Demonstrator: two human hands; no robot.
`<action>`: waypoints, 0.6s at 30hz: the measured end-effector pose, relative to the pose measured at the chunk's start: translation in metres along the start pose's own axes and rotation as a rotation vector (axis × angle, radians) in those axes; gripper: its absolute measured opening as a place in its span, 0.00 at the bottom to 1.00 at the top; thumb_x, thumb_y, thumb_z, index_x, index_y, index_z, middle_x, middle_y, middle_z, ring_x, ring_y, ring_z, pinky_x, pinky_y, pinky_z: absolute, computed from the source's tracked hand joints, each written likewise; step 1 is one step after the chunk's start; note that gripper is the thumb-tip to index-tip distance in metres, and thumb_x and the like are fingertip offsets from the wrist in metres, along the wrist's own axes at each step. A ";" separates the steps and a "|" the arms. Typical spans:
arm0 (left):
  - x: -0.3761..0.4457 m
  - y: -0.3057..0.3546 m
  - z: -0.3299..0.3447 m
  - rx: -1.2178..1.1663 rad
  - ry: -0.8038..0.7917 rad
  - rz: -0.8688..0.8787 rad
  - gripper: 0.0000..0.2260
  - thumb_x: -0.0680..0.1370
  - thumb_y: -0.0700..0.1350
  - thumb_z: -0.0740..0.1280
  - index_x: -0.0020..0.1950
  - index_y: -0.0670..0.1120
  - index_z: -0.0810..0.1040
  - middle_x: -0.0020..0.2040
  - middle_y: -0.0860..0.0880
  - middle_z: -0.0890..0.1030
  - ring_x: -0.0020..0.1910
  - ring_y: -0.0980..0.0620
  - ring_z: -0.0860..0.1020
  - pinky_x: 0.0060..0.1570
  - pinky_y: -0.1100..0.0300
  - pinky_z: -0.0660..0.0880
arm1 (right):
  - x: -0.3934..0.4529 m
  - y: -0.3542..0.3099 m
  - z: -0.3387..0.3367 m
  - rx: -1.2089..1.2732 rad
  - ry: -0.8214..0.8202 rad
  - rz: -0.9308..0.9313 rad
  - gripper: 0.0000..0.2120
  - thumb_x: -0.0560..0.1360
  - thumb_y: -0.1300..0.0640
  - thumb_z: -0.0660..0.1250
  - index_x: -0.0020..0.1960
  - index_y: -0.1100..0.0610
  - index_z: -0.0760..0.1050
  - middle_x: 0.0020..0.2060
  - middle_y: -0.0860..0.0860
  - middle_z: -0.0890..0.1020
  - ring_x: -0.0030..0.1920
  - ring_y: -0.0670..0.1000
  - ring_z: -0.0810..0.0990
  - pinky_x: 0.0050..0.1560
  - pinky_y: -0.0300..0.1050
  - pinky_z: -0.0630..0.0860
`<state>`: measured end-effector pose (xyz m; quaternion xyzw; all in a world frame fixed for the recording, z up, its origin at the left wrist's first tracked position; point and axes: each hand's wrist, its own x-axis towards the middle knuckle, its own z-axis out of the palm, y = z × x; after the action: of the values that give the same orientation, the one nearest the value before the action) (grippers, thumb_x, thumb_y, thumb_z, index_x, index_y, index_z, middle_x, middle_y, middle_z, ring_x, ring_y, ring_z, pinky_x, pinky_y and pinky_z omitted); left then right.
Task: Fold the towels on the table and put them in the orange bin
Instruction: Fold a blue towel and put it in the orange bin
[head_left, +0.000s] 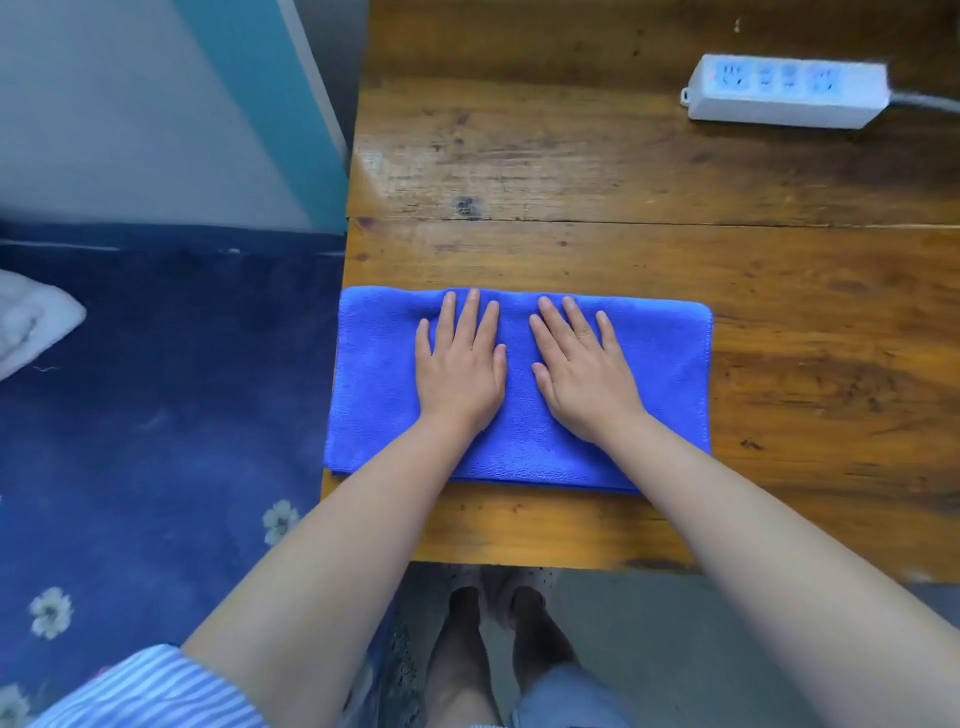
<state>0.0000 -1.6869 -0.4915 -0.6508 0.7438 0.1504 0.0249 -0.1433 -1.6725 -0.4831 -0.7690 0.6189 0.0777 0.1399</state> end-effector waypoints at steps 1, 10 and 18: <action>0.001 -0.003 0.000 0.004 -0.006 0.013 0.23 0.80 0.51 0.51 0.75 0.50 0.52 0.77 0.50 0.51 0.76 0.50 0.47 0.72 0.49 0.44 | 0.000 0.000 0.000 0.013 0.001 0.005 0.26 0.80 0.51 0.49 0.75 0.55 0.47 0.76 0.50 0.47 0.76 0.51 0.44 0.73 0.53 0.38; 0.016 -0.066 -0.015 -0.006 -0.011 -0.151 0.26 0.80 0.55 0.51 0.76 0.48 0.51 0.77 0.49 0.51 0.76 0.48 0.46 0.72 0.48 0.44 | -0.004 0.039 0.004 0.160 0.102 0.360 0.26 0.79 0.49 0.51 0.75 0.55 0.50 0.76 0.49 0.52 0.76 0.51 0.47 0.72 0.52 0.39; 0.022 -0.090 -0.037 0.012 0.055 -0.279 0.29 0.80 0.53 0.51 0.75 0.41 0.46 0.77 0.44 0.46 0.76 0.47 0.44 0.73 0.48 0.45 | -0.018 0.072 -0.012 0.144 0.103 0.580 0.26 0.79 0.50 0.50 0.75 0.58 0.50 0.76 0.54 0.50 0.75 0.57 0.45 0.73 0.59 0.43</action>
<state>0.0904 -1.7272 -0.4785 -0.7515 0.6475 0.1230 0.0292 -0.2177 -1.6732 -0.4748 -0.5511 0.8229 0.0312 0.1346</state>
